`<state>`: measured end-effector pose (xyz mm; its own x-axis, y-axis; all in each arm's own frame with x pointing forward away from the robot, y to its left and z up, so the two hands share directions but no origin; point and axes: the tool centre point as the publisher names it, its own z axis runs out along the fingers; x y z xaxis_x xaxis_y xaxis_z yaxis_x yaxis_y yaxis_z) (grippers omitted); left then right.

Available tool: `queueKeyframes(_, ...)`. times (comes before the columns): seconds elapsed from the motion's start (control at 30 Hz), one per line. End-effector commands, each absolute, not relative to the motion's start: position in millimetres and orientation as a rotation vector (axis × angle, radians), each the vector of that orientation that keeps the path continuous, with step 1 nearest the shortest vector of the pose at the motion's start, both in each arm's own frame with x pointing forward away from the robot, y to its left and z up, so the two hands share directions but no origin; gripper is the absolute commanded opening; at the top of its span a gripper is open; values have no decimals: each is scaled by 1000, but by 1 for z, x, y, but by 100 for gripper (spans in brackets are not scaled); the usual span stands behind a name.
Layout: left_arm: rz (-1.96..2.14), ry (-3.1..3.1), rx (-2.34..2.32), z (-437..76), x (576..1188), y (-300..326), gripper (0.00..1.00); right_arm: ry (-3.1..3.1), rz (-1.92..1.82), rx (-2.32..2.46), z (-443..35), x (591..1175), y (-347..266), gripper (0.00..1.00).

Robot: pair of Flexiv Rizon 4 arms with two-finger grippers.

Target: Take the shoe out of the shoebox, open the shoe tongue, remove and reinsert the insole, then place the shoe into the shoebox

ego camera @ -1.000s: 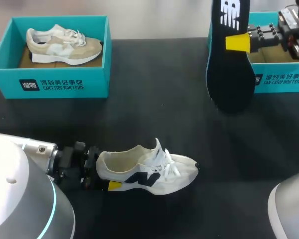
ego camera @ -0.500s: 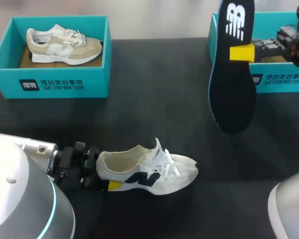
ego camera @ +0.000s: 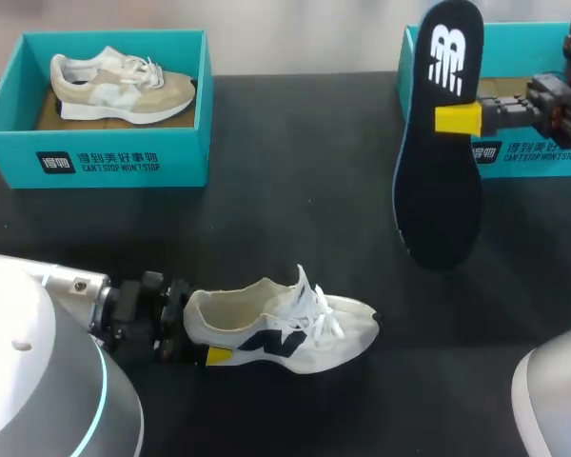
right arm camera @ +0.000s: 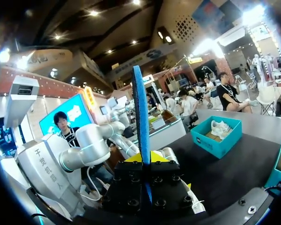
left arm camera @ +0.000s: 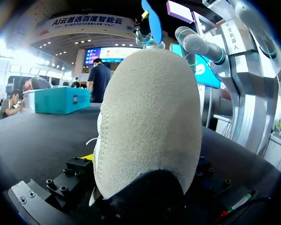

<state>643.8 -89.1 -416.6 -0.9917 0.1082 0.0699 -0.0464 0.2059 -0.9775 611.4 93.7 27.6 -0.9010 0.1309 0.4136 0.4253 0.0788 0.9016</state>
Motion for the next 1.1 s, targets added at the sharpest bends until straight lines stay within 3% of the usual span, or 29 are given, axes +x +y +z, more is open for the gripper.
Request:
queueKeyframes(0.03, 1889, -2354, -89, -418, 643, -89, 45, -2129, -1907, -561, 28, 613, 95, 0)
queueKeyframes(0.07, 1884, -2359, -100, -418, 642, -89, 100, -2129, -1907, -561, 28, 613, 95, 0)
queueKeyframes(0.83, 1828, -2454, -55, -407, 638, -49, 100, -2129, -1907, -561, 28, 613, 95, 0)
queueKeyframes(1.1, 1641, -2582, -45, -409, 643, -34, 100, -2129, -1907, -561, 28, 613, 95, 0)
